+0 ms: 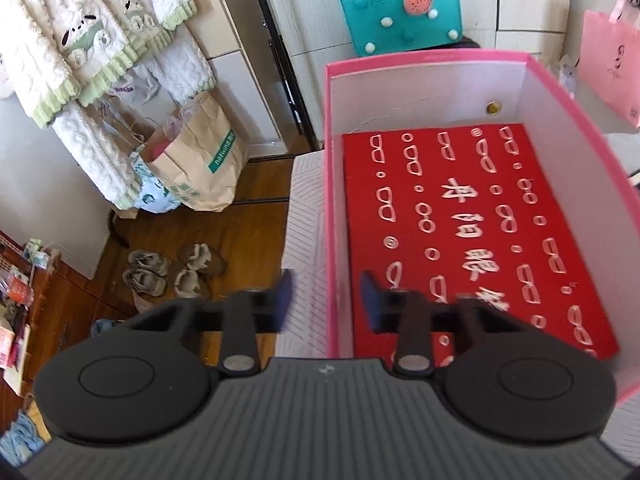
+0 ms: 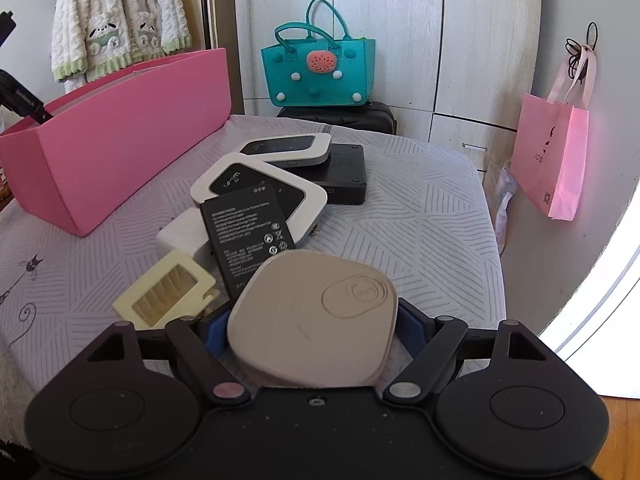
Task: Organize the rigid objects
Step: 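Move the left tool over the pink box while the right tool grasps the beige power bank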
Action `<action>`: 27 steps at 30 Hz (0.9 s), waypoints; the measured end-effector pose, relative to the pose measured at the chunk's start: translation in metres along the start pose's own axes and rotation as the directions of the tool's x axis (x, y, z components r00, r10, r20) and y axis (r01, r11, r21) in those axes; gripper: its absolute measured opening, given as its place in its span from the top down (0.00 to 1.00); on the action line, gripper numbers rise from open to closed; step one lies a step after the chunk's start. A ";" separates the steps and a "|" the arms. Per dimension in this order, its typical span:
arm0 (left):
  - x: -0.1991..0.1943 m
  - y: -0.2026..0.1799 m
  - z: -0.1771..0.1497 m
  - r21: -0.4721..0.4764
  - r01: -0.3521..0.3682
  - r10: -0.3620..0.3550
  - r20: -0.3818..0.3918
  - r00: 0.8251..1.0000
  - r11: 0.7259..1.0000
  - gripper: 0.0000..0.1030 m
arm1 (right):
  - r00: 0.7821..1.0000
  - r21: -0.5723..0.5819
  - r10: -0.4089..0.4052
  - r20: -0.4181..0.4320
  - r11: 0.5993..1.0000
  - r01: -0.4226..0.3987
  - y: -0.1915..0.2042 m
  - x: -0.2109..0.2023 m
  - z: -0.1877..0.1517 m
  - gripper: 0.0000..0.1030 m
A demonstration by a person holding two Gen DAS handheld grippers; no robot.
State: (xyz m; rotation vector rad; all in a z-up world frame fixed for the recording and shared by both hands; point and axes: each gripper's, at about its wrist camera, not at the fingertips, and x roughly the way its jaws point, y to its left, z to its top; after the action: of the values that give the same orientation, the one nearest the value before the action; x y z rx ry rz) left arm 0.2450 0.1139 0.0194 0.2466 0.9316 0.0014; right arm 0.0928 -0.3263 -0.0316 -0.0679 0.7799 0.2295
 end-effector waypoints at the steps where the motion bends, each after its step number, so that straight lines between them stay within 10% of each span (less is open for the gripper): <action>1: 0.003 0.000 0.001 0.000 -0.004 0.004 0.002 1.000 1.000 0.76 | 1.000 -0.007 0.001 -0.001 1.000 -0.001 0.001 0.001 0.002 0.20; 27: 0.003 -0.016 0.000 0.063 -0.023 0.015 0.129 0.992 0.998 0.93 | 1.000 -0.002 -0.005 0.024 1.000 0.005 -0.014 -0.008 0.023 0.21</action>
State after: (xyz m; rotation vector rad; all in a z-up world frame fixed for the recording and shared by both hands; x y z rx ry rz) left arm 0.2448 0.0988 0.0135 0.3113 0.8023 -0.0268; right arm 0.1058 -0.3380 -0.0099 -0.0686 0.7553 0.2263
